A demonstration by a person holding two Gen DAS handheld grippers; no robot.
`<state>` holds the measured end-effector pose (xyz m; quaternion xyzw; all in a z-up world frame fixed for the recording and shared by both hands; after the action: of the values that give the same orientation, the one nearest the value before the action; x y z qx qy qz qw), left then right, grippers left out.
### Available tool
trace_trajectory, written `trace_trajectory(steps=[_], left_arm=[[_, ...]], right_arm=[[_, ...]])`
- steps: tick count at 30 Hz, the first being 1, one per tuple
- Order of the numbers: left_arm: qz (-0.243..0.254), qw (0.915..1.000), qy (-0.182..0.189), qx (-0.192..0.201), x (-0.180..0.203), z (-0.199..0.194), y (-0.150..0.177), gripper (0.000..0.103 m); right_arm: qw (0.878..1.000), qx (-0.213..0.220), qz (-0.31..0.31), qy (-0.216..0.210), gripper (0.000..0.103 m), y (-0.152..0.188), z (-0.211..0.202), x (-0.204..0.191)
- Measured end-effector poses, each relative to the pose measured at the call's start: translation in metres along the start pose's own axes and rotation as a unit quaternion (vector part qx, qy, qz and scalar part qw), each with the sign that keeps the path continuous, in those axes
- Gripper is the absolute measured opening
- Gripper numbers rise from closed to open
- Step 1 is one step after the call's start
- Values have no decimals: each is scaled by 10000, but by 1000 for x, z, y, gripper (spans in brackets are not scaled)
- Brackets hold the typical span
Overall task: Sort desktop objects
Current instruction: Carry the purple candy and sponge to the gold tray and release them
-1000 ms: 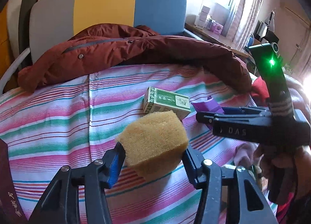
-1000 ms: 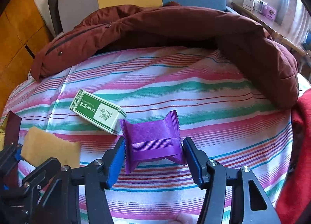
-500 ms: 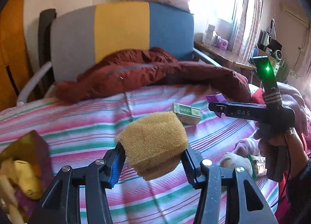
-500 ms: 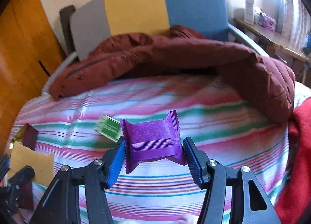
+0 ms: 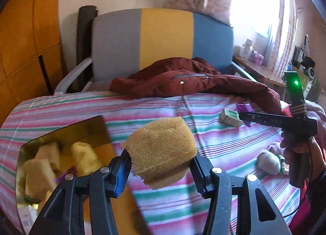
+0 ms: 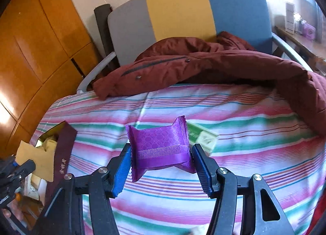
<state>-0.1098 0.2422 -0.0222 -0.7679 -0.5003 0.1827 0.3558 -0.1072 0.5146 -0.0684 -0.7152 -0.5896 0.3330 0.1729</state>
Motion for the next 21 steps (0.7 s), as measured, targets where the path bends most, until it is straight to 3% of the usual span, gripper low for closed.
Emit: trace_trajectory(steps=[21], left_arm=[[-564,9978,-340,68,-88,-55,58,54]], right_arm=[[9944,-584,-505,-728,59,58,5,-154]])
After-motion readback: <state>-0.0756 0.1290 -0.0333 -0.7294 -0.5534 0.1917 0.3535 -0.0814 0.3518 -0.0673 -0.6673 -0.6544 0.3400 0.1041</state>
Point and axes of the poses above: each gripper's, at about its wrist camera, not at the fingertips, and z roughly the way its jaws point, x to its right, y to its underside, the point moved 4 cm from there along z, roughly the way its jaws point, and after that the axes turned 1 degree about -z, right-handed, at the moved point
